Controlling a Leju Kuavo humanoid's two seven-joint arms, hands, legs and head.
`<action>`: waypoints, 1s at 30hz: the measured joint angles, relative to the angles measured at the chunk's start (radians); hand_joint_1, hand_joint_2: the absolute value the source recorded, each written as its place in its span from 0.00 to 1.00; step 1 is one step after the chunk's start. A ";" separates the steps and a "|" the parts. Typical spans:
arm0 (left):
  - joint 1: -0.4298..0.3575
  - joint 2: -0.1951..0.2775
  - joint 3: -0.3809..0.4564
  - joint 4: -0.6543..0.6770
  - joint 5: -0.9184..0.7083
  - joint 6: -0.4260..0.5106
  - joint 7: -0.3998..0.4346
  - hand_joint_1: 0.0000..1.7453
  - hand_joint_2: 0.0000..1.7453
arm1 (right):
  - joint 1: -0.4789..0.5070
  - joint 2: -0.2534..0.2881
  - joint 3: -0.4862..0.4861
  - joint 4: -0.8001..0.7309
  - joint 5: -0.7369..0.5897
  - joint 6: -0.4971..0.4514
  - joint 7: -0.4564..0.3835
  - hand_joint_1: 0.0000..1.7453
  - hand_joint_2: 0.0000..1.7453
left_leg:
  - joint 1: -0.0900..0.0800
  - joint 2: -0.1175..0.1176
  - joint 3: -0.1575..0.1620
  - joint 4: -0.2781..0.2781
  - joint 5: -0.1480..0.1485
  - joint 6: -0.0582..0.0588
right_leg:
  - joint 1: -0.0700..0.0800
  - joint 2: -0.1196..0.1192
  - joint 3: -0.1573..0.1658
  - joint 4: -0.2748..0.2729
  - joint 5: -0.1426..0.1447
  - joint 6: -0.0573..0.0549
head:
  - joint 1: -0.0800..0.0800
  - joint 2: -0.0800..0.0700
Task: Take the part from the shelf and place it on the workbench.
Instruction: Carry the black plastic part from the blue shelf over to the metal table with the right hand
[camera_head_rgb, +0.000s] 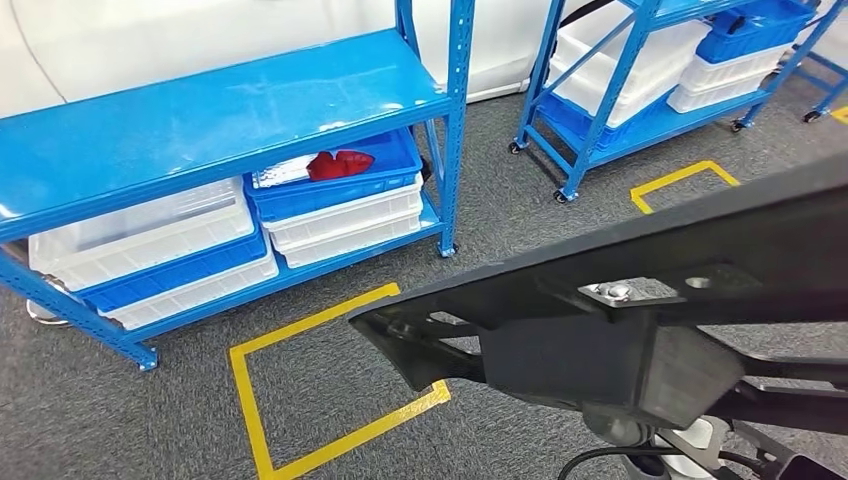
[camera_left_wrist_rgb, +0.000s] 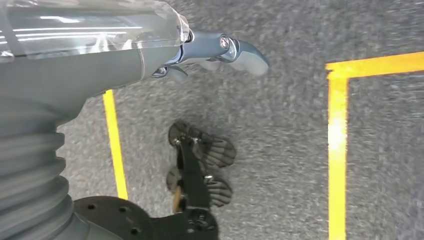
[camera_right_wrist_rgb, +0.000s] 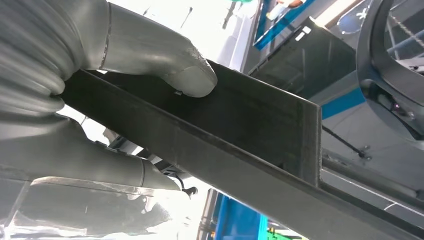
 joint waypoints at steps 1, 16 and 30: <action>-0.001 0.001 0.002 0.000 -0.001 -0.001 -0.004 0.00 1.00 | 0.000 0.000 -0.002 -0.001 0.000 0.001 0.000 1.00 1.00 | -0.002 0.007 0.001 -0.005 0.002 0.003 | -0.002 0.011 -0.004 -0.001 0.004 0.007 | 0.000 0.000; -0.011 0.003 0.010 0.000 -0.038 -0.052 -0.024 0.00 1.00 | 0.021 0.003 -0.040 -0.012 0.029 -0.038 0.000 1.00 1.00 | -0.007 0.177 0.000 -0.014 0.010 0.000 | -0.005 -0.158 0.016 -0.002 -0.026 0.020 | 0.000 0.000; -0.007 0.000 0.009 0.000 -0.059 -0.051 -0.032 0.00 1.00 | 0.039 0.002 -0.021 -0.008 0.041 -0.061 0.000 1.00 1.00 | 0.005 -0.008 -0.012 0.003 0.010 -0.001 | -0.003 0.006 0.001 -0.004 -0.003 -0.001 | 0.000 0.000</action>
